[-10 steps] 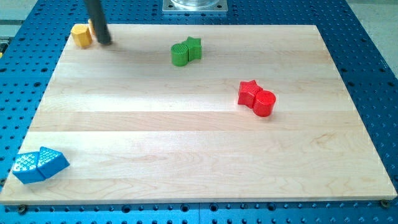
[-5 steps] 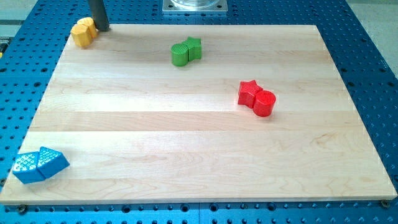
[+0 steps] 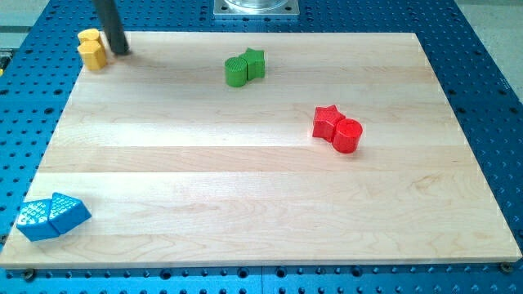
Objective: Push the yellow blocks to the center left of the board
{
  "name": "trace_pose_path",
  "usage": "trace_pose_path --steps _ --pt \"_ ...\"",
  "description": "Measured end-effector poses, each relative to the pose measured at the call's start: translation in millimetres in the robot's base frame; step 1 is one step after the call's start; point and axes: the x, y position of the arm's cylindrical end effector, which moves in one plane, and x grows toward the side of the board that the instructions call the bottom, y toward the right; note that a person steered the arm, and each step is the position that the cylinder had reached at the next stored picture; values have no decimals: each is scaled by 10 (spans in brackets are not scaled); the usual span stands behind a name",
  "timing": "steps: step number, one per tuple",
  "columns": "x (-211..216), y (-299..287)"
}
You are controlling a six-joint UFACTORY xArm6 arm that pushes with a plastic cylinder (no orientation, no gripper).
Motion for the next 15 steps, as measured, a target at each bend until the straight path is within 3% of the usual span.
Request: trace_pose_path --steps 1,3,4,6,7,9,11,13,15 --pt "-276 41" --pt "-274 -647" --pt "-118 -650" --pt "697 -463" --pt "826 -463" --pt "281 -80" --pt "927 -23" --pt "615 -34" --pt "1409 -166"
